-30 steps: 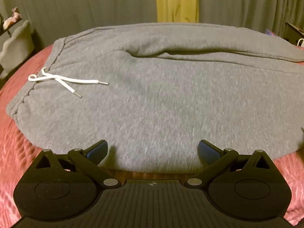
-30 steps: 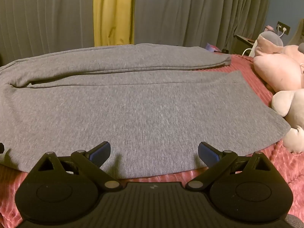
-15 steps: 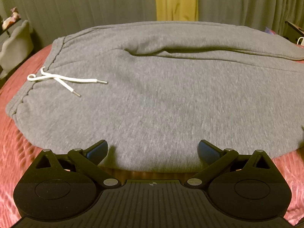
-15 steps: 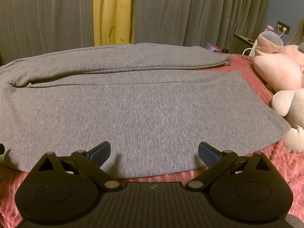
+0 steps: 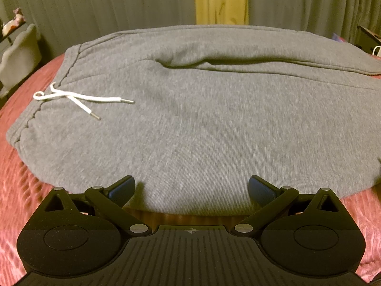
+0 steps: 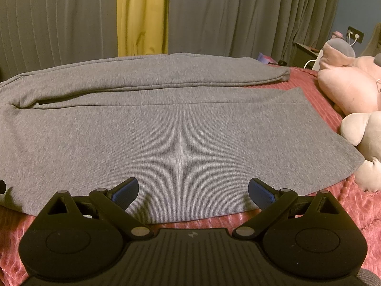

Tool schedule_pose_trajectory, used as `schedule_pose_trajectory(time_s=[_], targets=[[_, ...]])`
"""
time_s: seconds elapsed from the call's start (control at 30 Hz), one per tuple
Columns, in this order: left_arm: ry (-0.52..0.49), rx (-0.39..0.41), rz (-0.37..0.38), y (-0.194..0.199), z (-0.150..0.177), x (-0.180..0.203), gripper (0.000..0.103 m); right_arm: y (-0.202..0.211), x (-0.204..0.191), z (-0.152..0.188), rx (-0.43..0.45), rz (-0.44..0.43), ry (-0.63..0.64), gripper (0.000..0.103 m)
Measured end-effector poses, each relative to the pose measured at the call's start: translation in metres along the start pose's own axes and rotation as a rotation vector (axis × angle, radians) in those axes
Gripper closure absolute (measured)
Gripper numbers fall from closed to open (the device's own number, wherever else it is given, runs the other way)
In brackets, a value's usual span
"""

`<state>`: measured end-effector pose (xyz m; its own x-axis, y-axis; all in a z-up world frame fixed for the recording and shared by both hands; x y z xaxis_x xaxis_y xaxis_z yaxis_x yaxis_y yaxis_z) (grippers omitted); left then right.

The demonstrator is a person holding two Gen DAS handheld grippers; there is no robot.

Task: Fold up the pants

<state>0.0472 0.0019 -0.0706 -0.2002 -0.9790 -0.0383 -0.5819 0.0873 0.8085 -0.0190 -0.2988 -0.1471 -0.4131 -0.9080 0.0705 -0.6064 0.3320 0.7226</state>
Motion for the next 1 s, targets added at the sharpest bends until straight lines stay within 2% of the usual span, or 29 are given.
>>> schedule_pose_trajectory(time_s=[1.0], targets=[[-0.001,-0.011,0.0,-0.0015,0.0,0.0008,0.0,0.0016,0.0029,0.0024,-0.003,0.0,0.003,0.004]])
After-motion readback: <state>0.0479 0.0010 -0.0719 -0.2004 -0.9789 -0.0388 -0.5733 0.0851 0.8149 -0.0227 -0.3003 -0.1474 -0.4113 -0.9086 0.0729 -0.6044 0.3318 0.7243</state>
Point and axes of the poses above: each gripper's, at about its wrist camera, not at the fingertips, and y roughly against the way its jaws point, x to its right, z to its underside, the point moved 8 cm from there along -y, roughly the way its jaws point, and after that the axes turned 5 degrees about z, right-handed, at the moved point
